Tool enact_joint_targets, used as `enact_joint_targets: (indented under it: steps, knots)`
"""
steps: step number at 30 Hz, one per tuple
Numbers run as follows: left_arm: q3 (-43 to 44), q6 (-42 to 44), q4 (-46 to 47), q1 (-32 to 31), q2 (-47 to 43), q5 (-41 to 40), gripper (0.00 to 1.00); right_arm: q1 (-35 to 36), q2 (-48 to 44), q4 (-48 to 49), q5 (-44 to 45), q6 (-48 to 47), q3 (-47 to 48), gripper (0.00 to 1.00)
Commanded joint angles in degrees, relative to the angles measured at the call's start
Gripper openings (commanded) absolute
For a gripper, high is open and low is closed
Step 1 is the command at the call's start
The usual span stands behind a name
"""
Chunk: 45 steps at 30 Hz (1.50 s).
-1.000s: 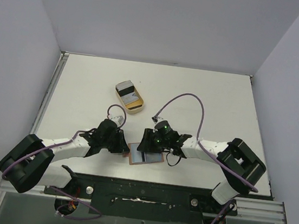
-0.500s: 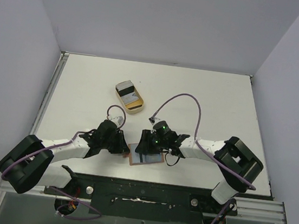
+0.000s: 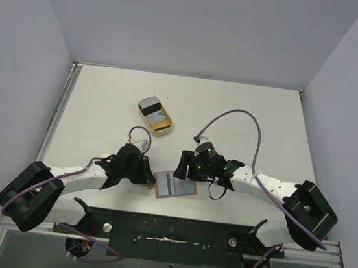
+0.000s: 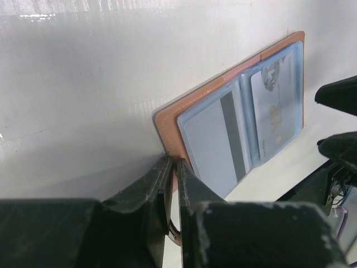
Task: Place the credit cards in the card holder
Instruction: Turn over the card slot in the card holder.
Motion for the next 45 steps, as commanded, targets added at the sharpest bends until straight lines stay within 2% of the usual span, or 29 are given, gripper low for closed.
enact_joint_targets:
  steps: [1, 23, 45]
  knots:
    - [2.0, 1.1, 2.4, -0.4, -0.6, 0.5, 0.09, -1.3, -2.5, -2.5, 2.8, 0.0, -0.9, 0.61]
    - [1.2, 0.4, 5.2, -0.7, 1.3, 1.2, 0.09, -1.7, 3.6, 4.5, -1.1, 1.4, -4.2, 0.61]
    - [1.8, -0.9, 4.5, -1.7, 0.7, 0.1, 0.09, -2.2, -5.2, 12.2, -9.3, 2.3, -6.5, 0.58]
